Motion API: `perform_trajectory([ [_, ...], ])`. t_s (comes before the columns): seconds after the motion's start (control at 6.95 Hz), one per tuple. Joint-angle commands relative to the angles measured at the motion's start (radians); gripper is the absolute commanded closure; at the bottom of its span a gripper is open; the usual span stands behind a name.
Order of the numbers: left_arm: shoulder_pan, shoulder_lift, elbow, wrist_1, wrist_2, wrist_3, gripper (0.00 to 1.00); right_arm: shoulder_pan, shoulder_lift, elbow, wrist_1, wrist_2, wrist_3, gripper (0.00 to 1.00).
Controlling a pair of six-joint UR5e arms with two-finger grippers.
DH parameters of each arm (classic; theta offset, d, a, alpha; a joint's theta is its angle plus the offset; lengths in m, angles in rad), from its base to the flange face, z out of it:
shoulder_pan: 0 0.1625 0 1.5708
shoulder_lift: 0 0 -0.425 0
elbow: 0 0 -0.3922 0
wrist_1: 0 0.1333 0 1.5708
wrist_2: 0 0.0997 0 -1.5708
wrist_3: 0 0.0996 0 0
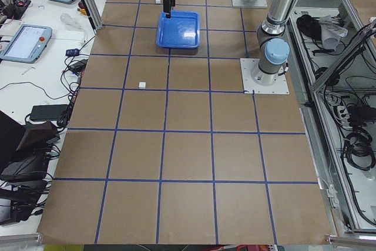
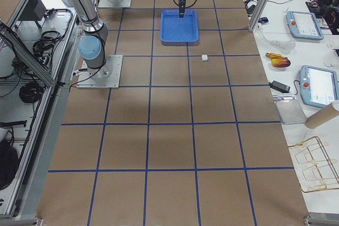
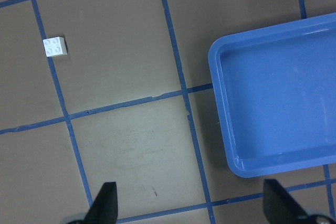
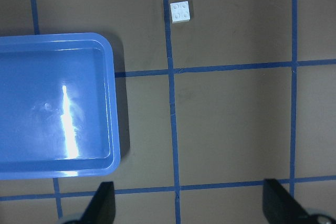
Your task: Assemble white blocks and place on blue tray
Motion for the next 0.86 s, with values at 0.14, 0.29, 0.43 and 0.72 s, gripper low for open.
perform_trajectory([
  [0.14,0.020,-0.018,0.004,0.002,-0.036,-0.005,0.00,0.000,0.002,0.002,0.002,0.000,0.002,0.00],
  [0.29,0.013,-0.022,0.007,0.002,-0.036,-0.017,0.00,0.000,0.002,0.002,0.001,-0.005,0.000,0.00],
  [0.43,0.015,-0.025,0.004,0.012,-0.036,-0.020,0.00,0.000,0.002,0.002,0.001,-0.003,0.000,0.00],
  [0.72,0.012,-0.019,0.005,0.028,-0.032,-0.022,0.00,0.000,0.005,0.003,-0.001,-0.006,0.000,0.00],
])
